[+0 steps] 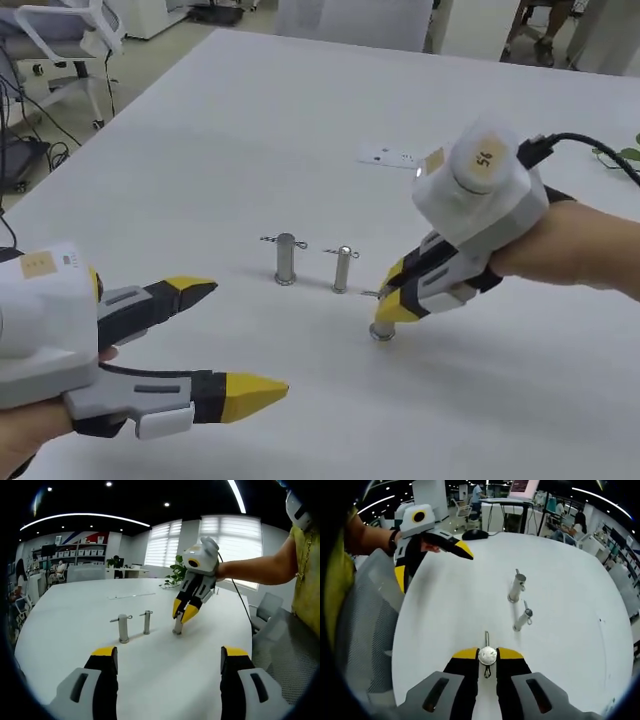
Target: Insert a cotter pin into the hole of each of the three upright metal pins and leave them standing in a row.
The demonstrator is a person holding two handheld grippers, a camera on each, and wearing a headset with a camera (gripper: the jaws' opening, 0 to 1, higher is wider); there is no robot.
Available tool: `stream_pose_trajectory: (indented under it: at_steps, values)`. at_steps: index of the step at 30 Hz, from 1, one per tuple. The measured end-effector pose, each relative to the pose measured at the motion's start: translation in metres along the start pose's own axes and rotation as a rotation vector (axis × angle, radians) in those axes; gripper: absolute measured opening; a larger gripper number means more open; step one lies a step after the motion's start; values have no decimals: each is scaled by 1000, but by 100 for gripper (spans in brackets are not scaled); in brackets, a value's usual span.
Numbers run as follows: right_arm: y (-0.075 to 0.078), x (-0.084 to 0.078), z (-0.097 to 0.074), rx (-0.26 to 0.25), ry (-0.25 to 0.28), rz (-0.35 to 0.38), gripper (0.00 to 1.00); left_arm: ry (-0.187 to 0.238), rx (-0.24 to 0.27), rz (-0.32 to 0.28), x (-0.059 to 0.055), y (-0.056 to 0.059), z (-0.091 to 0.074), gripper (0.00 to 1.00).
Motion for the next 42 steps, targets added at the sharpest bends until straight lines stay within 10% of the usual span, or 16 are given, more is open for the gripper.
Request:
stream_pose_trajectory:
  at_steps: [16, 42]
  values:
    - [48, -8, -5, -14, -11, 7, 11, -17, 12, 1, 3, -3, 5, 83]
    - [56, -17, 8, 44, -15, 4, 12, -27, 24, -8, 1, -8, 7, 81]
Point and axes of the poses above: the centre of the closed fingertips' face, and the gripper's own axes: z roughly forward along the fingers, y roughly to its right, x roughly out of its top, the point moved 4 cm from there along -z, roughly backward along the fingers, and after that the axes turned 4 degrees about y, right-handed, at the moved point
